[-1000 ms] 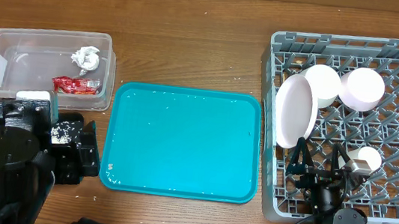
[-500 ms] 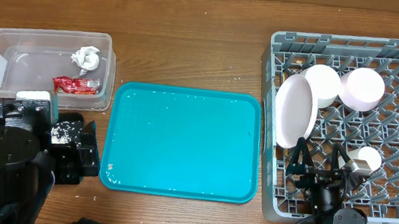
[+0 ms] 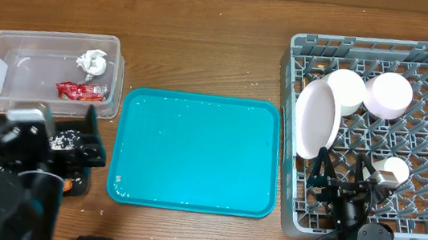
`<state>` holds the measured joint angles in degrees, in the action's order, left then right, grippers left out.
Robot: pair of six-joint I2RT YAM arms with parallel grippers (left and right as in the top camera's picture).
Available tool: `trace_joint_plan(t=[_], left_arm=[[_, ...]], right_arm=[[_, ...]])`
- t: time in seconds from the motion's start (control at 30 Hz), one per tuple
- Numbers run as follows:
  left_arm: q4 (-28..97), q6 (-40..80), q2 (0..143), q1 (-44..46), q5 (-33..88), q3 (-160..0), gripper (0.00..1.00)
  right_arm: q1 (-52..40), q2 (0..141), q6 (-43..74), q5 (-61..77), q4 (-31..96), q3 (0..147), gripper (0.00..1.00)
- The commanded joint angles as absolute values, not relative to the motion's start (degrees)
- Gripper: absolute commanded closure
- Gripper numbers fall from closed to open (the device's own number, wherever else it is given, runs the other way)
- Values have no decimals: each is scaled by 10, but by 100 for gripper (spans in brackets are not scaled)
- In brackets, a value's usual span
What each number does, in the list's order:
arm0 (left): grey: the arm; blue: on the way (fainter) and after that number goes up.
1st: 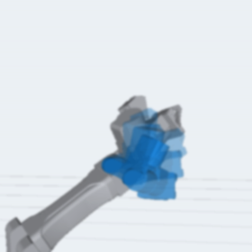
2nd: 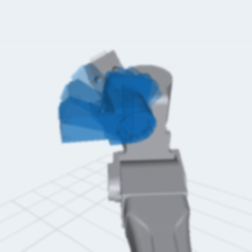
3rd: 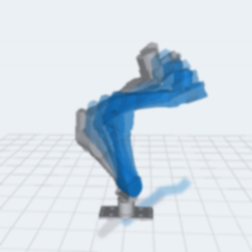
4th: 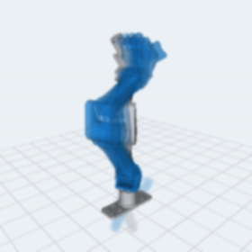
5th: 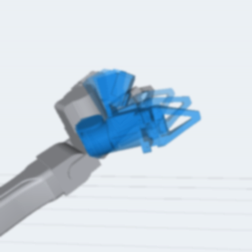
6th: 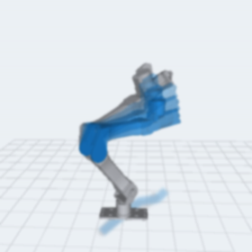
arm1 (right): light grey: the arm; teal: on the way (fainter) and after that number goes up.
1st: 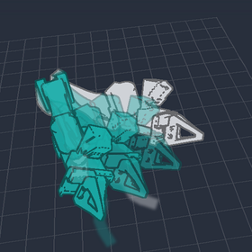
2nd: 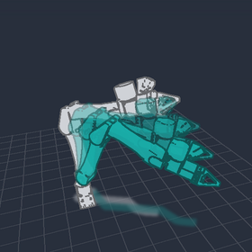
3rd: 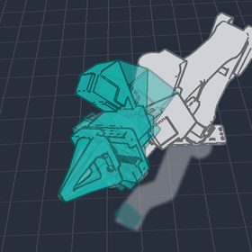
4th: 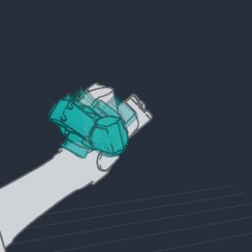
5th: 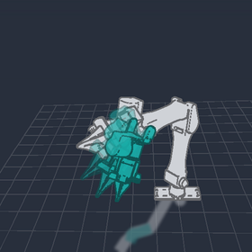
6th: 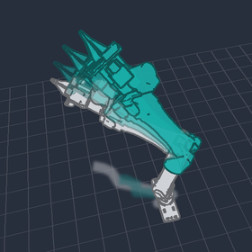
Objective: Sort waste into correct bins and load items into the dishwasher
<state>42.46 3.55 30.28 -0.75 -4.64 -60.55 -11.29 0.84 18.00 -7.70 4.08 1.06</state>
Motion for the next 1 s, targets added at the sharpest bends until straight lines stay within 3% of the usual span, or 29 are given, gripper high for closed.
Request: trace_joint_plan(t=[0.0, 0.2, 0.37, 0.67, 0.97], left_arm=[[343, 1, 225, -14, 23, -475, 0], [229, 3, 91, -16, 68, -281, 0], [217, 3, 4, -16, 75, -175, 0], [122, 4, 1, -16, 75, -36, 0], [38, 4, 3, -19, 71, -3, 0]], right_arm=[[-111, 2, 180, -76, 37, 4, 0], [-111, 2, 180, -76, 37, 4, 0], [-111, 2, 180, -76, 37, 4, 0], [-111, 2, 180, -76, 37, 4, 0], [-111, 2, 180, -76, 37, 4, 0]])
